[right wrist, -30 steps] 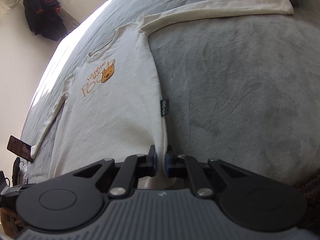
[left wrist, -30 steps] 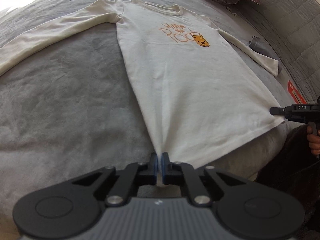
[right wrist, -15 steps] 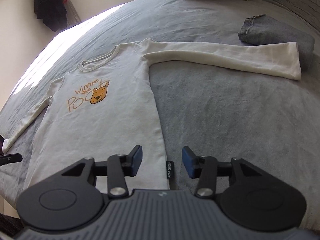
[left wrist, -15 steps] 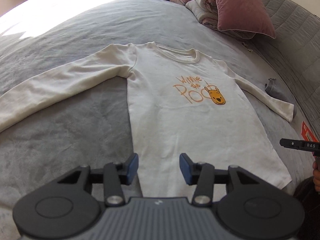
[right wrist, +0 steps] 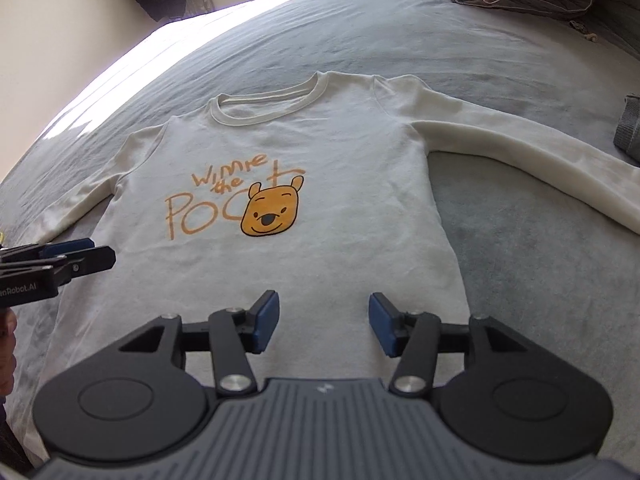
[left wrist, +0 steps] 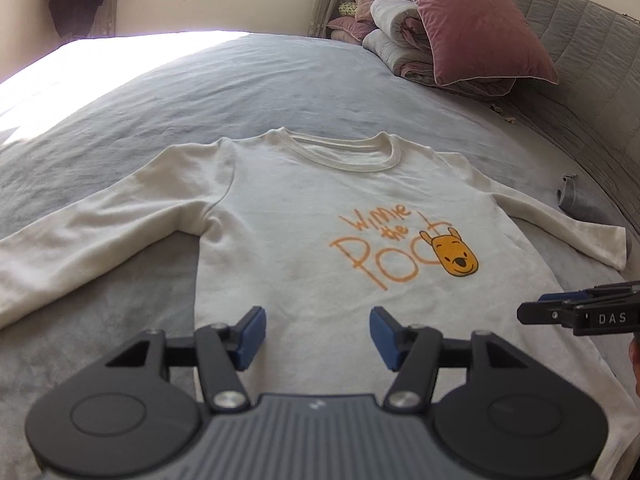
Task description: Fold clothes
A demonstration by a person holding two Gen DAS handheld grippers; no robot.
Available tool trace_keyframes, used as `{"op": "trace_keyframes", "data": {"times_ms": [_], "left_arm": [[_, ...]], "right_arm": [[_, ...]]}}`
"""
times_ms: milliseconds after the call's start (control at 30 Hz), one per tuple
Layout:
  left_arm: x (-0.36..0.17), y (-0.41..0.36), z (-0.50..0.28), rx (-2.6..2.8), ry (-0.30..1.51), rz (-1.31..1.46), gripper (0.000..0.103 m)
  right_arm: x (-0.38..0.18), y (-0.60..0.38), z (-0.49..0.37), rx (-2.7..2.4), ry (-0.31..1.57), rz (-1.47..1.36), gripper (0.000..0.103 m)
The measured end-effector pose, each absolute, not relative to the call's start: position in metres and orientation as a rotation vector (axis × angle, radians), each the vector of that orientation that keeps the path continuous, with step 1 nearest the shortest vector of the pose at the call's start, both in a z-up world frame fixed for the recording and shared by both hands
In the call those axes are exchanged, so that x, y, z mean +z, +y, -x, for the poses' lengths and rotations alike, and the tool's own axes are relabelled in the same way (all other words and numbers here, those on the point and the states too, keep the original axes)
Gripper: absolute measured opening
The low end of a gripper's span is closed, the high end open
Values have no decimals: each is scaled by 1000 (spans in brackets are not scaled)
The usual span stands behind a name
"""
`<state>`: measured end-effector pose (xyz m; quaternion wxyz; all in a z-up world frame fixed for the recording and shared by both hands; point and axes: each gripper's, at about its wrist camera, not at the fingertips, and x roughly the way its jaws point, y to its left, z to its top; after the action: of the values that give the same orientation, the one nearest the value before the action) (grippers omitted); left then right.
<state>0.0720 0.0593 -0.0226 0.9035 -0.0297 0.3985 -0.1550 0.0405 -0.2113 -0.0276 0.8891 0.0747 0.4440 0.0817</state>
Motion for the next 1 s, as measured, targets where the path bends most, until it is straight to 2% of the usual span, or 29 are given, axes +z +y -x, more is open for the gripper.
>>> {"op": "trace_keyframes", "data": {"times_ms": [233, 433, 1000], "left_arm": [[-27, 56, -77, -287, 853, 53, 61], [-16, 55, -87, -220, 809, 123, 65], [-16, 48, -89, -175, 723, 69, 67]], "right_arm": [[-15, -243, -52, 102, 882, -193, 55], [-7, -292, -54, -37, 799, -303, 64], [-21, -412, -21, -313, 706, -623, 68]]}}
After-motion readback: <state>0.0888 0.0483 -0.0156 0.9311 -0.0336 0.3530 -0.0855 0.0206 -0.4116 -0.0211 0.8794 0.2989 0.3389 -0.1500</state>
